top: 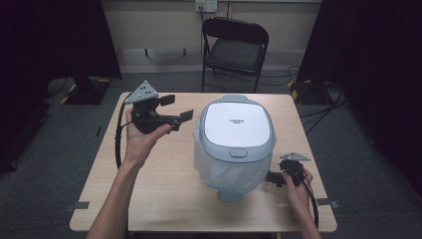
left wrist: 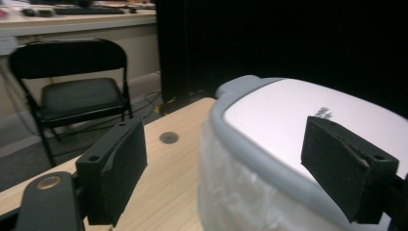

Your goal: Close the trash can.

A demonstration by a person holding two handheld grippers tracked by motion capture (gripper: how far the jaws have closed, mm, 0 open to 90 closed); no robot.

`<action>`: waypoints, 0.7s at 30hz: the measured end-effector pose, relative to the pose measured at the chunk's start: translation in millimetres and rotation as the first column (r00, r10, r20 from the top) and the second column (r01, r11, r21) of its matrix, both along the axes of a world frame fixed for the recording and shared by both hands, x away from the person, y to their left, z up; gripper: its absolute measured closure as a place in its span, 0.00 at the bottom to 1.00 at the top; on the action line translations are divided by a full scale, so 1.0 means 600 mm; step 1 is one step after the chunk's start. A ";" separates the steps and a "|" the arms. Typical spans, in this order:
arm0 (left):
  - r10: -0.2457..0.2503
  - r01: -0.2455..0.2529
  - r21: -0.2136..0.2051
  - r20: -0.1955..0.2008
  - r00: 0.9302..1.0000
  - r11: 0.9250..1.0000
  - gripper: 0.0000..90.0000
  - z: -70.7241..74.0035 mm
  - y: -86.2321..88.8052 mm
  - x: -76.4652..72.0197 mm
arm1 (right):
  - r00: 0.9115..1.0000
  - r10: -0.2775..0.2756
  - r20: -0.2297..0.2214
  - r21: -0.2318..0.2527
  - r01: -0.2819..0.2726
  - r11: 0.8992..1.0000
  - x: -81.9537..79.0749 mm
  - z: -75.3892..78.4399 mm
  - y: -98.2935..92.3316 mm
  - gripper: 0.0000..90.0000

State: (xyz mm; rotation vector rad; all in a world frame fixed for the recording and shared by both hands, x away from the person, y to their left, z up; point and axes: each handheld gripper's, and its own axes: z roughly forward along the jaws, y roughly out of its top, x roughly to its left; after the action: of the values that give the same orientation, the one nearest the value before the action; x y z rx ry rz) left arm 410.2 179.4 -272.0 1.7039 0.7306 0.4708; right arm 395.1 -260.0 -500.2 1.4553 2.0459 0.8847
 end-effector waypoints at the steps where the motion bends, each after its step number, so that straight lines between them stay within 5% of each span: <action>1: 0.009 -0.009 0.005 -0.004 1.000 1.000 0.18 -0.002 0.008 0.000 | 1.000 0.000 0.000 0.000 0.000 1.000 0.000 0.000 0.000 0.13; 11: 0.092 -0.088 0.048 -0.066 0.994 0.995 0.18 -0.051 0.069 -0.006 | 1.000 0.000 0.000 0.000 0.000 1.000 0.000 0.000 0.000 0.13; 14: 0.129 -0.118 0.114 -0.096 0.987 0.986 0.18 -0.076 0.078 -0.010 | 1.000 0.000 0.000 0.000 0.000 1.000 0.000 0.000 0.000 0.13; 21: 0.177 -0.153 0.131 -0.189 0.966 0.979 0.18 -0.128 0.110 -0.017 | 1.000 0.000 0.000 0.000 0.000 1.000 0.000 0.000 0.000 0.13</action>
State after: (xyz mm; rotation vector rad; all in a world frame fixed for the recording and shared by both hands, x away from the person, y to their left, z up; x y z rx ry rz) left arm 400.3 245.5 -348.5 1.8243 1.0142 0.4688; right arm 395.1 -260.0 -500.2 1.4554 2.0459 0.8848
